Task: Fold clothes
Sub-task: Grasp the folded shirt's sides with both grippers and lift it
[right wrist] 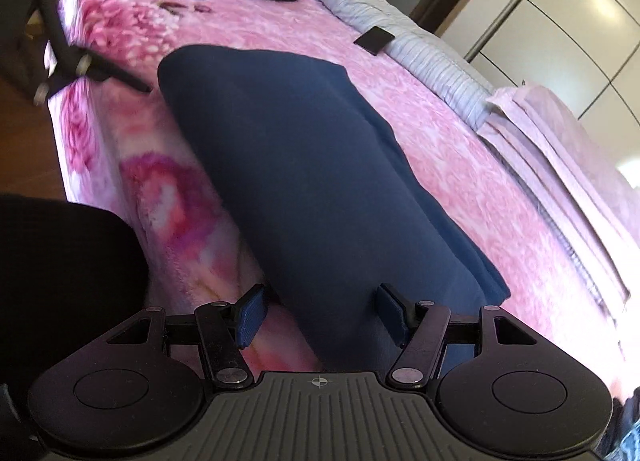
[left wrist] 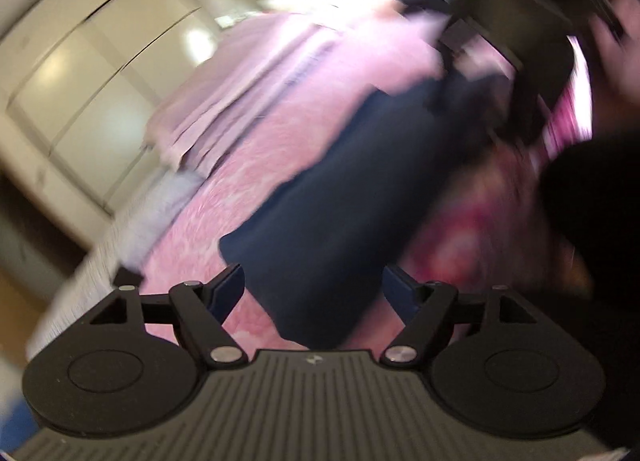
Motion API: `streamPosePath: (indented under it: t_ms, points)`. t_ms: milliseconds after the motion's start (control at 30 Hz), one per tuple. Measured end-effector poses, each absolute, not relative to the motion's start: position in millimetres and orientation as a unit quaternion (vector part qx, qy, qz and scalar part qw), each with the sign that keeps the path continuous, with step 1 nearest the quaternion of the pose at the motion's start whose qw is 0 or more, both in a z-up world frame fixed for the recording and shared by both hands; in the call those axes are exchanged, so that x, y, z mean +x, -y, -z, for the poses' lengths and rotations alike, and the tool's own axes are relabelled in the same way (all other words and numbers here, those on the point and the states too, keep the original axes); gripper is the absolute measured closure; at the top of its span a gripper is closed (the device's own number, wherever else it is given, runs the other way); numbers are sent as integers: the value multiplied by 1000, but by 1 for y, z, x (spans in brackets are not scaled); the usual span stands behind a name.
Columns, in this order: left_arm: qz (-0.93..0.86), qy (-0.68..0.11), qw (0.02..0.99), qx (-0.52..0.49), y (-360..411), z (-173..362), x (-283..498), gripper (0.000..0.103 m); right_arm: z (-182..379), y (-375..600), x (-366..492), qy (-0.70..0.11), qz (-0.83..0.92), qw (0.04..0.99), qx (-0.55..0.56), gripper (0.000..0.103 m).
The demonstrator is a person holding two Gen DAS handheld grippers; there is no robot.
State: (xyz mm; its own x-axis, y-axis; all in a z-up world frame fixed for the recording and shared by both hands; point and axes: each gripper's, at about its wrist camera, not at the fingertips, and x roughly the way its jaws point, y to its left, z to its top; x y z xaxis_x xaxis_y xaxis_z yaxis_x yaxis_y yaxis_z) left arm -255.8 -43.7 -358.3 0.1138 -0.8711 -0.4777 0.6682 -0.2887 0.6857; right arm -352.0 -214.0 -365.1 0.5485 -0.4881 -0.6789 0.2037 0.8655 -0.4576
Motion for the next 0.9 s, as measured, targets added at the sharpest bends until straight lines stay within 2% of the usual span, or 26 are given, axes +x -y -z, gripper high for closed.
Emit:
streamPosePath:
  t_ms: [133, 367, 533, 767, 900]
  points:
    - [609, 178, 552, 541, 59, 392, -276, 31, 370, 217, -349, -431, 214, 859, -173, 40]
    - [584, 203, 544, 567, 91, 412, -277, 31, 376, 224, -359, -431, 243, 849, -188, 40]
    - [590, 186, 545, 566, 108, 414, -268, 32, 379, 225, -355, -429, 240, 849, -196, 40]
    - [596, 151, 543, 572, 118, 413, -267, 49, 382, 227, -348, -423, 243, 851, -192, 40]
    - [590, 143, 545, 578, 118, 412, -269, 52, 380, 227, -348, -423, 250, 853, -177, 40]
